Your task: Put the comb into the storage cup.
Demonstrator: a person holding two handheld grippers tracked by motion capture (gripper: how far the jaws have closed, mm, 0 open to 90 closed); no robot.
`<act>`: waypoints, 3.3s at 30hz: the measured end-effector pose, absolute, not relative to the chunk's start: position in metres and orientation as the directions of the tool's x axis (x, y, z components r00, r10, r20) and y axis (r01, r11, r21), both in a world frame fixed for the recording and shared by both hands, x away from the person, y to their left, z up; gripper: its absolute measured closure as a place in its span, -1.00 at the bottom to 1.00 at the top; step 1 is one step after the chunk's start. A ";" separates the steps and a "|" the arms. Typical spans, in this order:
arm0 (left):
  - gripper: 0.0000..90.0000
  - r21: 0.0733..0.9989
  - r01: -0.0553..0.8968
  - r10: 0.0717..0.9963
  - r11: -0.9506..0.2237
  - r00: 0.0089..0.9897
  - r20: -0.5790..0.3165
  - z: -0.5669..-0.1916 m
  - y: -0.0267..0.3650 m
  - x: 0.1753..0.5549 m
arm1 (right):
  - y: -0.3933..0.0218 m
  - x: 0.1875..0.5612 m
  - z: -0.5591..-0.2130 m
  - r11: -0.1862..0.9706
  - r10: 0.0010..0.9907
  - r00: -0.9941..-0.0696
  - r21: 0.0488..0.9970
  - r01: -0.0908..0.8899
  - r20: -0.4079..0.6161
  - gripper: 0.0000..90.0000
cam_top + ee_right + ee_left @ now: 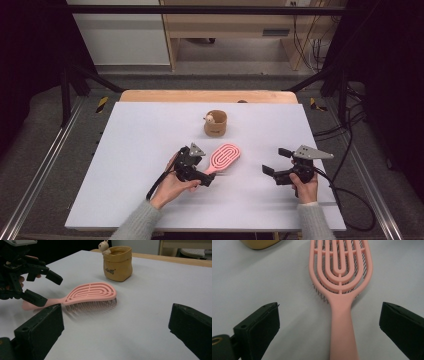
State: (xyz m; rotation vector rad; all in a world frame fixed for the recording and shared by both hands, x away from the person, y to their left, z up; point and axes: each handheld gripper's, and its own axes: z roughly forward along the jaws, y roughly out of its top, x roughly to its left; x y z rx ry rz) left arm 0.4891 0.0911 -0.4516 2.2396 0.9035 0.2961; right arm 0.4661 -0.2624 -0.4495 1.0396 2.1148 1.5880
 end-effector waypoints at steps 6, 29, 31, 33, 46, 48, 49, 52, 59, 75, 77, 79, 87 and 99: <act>-0.80 0.664 0.527 0.679 -0.530 0.733 -0.039 -0.453 0.086 0.490 | -0.262 0.466 -0.450 0.128 0.698 -0.693 0.921 0.367 0.180 -0.99; 0.11 0.610 0.532 0.650 -0.587 0.759 -0.035 -0.458 0.075 0.491 | -0.262 0.466 -0.450 0.126 0.696 -0.695 0.922 0.366 0.181 -0.99; 0.17 0.608 0.530 0.649 -0.591 0.760 -0.032 -0.459 0.074 0.491 | -0.262 0.466 -0.450 0.126 0.695 -0.696 0.922 0.367 0.182 -0.99; 0.24 0.605 0.533 0.649 -0.592 0.760 -0.035 -0.459 0.074 0.492 | -0.262 0.466 -0.450 0.126 0.695 -0.696 0.922 0.366 0.182 -0.99; 0.47 0.578 0.543 0.656 -0.609 0.755 -0.019 -0.462 0.067 0.493 | -0.263 0.466 -0.449 0.124 0.694 -0.696 0.921 0.368 0.184 -0.99; 0.48 0.577 0.546 0.657 -0.608 0.754 -0.021 -0.462 0.067 0.493 | -0.263 0.466 -0.449 0.124 0.694 -0.696 0.921 0.369 0.185 -0.99; 0.49 0.575 0.548 0.659 -0.607 0.752 -0.020 -0.462 0.067 0.493 | -0.263 0.466 -0.449 0.124 0.694 -0.696 0.922 0.368 0.184 -0.99; 0.50 0.570 0.553 0.662 -0.608 0.749 -0.020 -0.462 0.066 0.494 | -0.263 0.466 -0.449 0.124 0.694 -0.696 0.921 0.368 0.185 -0.99; 0.51 0.565 0.554 0.662 -0.612 0.750 -0.018 -0.461 0.066 0.494 | -0.263 0.466 -0.449 0.124 0.693 -0.696 0.921 0.369 0.186 -0.99; 0.53 0.603 0.538 0.654 -0.590 0.756 -0.034 -0.456 0.074 0.491 | -0.263 0.466 -0.449 0.124 0.693 -0.697 0.921 0.369 0.186 -0.99; 0.53 0.611 0.535 0.655 -0.583 0.755 -0.037 -0.454 0.077 0.490 | -0.263 0.466 -0.449 0.124 0.693 -0.697 0.921 0.369 0.186 -0.99; 0.53 0.617 0.538 0.657 -0.575 0.753 -0.044 -0.453 0.080 0.489 | -0.262 0.466 -0.449 0.124 0.693 -0.697 0.921 0.369 0.186 -0.99; 0.53 0.638 0.541 0.671 -0.549 0.740 -0.050 -0.447 0.097 0.485 | -0.262 0.467 -0.450 0.126 0.693 -0.697 0.920 0.371 0.185 -0.99; 0.53 0.679 0.530 0.689 -0.507 0.723 -0.051 -0.437 0.112 0.477 | -0.261 0.467 -0.451 0.134 0.693 -0.697 0.916 0.377 0.185 -0.99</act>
